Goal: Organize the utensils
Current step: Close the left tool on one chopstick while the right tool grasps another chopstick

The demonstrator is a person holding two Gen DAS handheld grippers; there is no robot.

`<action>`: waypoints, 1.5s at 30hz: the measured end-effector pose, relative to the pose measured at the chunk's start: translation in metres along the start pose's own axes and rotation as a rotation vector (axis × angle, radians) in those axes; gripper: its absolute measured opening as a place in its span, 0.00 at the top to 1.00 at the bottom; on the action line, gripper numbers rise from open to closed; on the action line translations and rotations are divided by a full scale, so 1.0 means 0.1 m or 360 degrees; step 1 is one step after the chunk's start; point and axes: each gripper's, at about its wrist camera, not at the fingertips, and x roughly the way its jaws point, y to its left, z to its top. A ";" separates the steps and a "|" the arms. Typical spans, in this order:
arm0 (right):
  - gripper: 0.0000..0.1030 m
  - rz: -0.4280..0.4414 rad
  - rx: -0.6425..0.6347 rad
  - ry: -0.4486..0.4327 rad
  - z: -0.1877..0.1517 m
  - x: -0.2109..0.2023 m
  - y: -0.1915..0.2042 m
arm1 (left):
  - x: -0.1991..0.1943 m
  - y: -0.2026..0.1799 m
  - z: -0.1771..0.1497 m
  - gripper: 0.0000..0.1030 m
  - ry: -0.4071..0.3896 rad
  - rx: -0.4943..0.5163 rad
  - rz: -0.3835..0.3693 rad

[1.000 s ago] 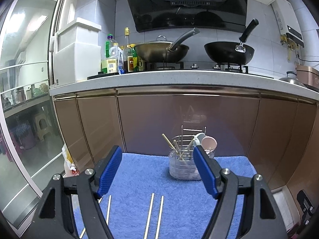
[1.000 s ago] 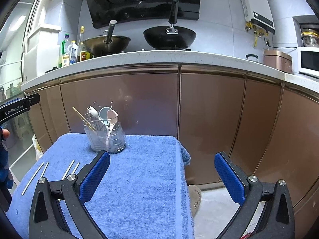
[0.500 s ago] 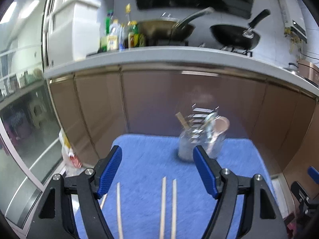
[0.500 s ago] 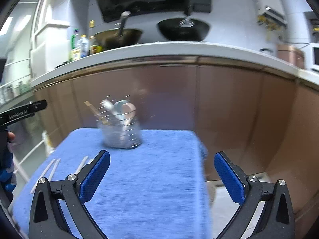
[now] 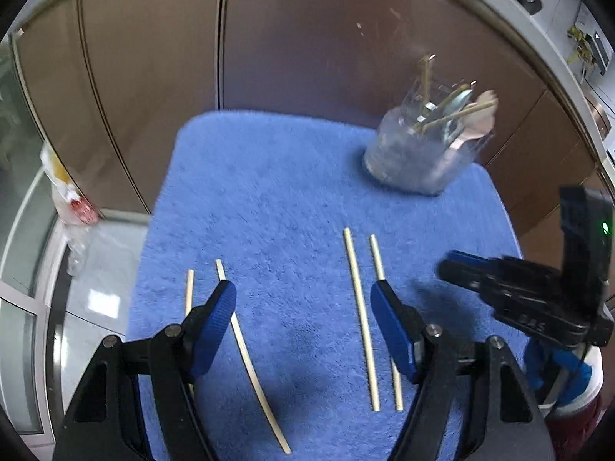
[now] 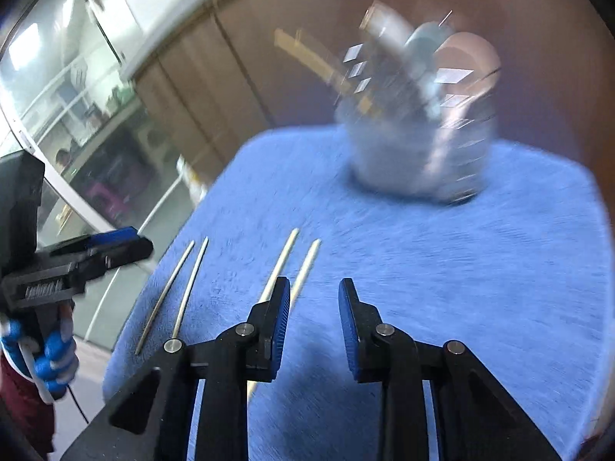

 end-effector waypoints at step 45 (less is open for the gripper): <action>0.95 -0.0257 -0.0100 0.0092 0.13 0.51 0.51 | 0.26 0.62 0.08 0.96 0.0139 -0.0297 -0.0023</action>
